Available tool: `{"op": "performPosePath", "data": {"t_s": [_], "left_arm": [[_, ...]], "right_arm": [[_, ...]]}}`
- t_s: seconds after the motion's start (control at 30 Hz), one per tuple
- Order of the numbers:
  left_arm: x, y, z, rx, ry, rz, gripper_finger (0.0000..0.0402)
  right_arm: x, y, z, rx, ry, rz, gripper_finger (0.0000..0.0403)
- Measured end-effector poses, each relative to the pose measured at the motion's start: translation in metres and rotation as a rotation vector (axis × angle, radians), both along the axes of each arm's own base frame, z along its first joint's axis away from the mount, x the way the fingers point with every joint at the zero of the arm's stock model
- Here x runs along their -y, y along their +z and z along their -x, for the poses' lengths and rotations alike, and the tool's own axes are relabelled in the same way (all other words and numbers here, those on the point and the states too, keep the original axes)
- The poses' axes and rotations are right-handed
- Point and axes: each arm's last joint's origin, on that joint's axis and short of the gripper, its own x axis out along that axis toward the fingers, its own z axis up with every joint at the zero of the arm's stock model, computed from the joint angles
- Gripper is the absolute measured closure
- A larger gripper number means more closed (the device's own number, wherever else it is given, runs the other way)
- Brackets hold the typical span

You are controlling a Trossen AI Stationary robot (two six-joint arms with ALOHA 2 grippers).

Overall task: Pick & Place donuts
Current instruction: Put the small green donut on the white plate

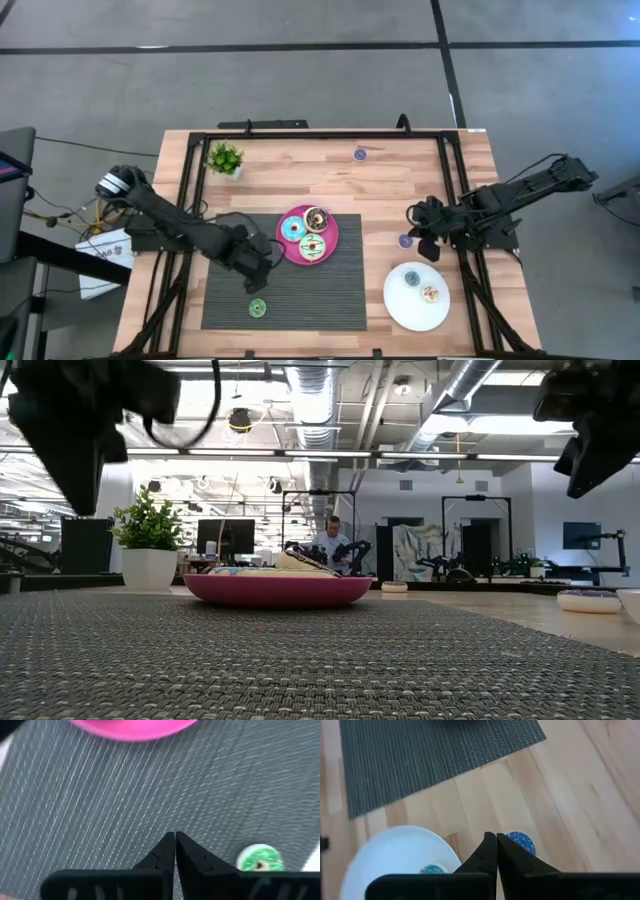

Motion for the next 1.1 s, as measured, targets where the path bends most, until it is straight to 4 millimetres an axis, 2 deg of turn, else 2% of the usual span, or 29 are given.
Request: {"op": "performPosePath", "data": {"t_s": [0.17, 0.47, 0.6, 0.83, 1.1], "left_arm": [[0.0, -0.015, -0.004, -0.09, 0.078, 0.008, 0.0346], [0.001, -0.016, -0.004, -0.102, 0.192, 0.058, 0.0202], [0.004, -0.016, -0.003, -0.128, 0.21, 0.129, 0.016], [0.018, -0.016, 0.005, -0.149, 0.313, 0.174, 0.0147], [0.039, -0.016, 0.015, -0.123, 0.6, 0.237, 0.0146]], "right_arm": [[-0.001, 0.002, -0.003, 0.029, -0.061, -0.054, 0.0403], [-0.002, 0.005, -0.007, 0.09, -0.114, -0.079, 0.0403], [-0.002, 0.006, -0.008, 0.098, -0.115, -0.082, 0.0403], [-0.001, 0.006, -0.008, 0.112, -0.137, -0.053, 0.0403], [-0.001, 0.007, -0.009, 0.124, -0.146, -0.047, 0.0403]]}}
